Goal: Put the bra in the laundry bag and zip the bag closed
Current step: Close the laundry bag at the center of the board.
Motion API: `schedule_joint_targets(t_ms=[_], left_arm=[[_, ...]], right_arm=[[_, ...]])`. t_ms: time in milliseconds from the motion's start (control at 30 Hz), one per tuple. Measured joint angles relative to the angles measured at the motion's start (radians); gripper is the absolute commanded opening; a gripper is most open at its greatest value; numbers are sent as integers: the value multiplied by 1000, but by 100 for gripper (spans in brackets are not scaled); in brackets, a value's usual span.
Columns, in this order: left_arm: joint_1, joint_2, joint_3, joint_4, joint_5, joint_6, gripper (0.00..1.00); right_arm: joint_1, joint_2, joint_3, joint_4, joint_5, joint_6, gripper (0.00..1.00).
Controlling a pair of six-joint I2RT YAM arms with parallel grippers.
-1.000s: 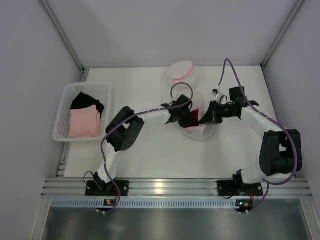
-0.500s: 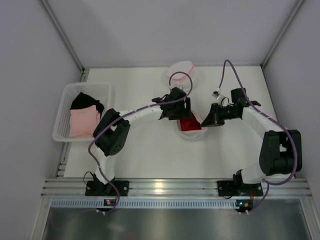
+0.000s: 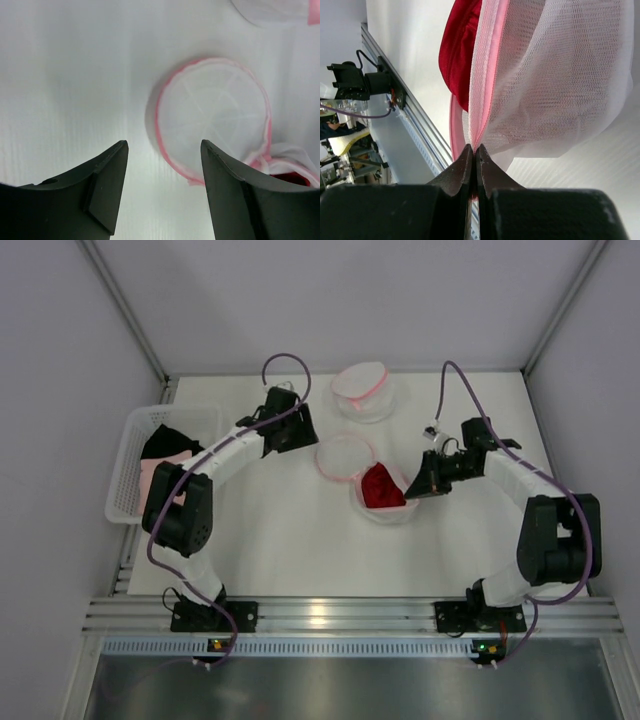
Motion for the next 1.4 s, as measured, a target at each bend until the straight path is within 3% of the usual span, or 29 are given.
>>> schedule_joint_targets(t_ms=[100, 500, 600, 700, 800, 833, 967, 1133, 1400], left_arm=[[62, 27, 9, 13, -1, 16, 65], [41, 264, 115, 47, 85, 91, 58], [41, 284, 116, 55, 94, 89, 52], [41, 288, 116, 60, 93, 87, 40], [40, 293, 116, 66, 98, 73, 19], [40, 294, 115, 66, 100, 75, 4], [40, 293, 110, 66, 94, 88, 0], [47, 214, 103, 47, 62, 154, 0], [49, -175, 50, 51, 16, 344, 0]], right_arm=[[0, 8, 0, -10, 2, -14, 0], [-12, 48, 31, -82, 22, -93, 0], [-24, 57, 42, -90, 25, -104, 0], [-31, 65, 52, -97, 27, -111, 0], [-32, 71, 60, -100, 28, -113, 0], [-32, 76, 64, -101, 28, -113, 0], [-32, 82, 73, -100, 29, -109, 0], [-32, 82, 98, -96, 32, -92, 0], [-32, 77, 105, -86, 31, -49, 0]])
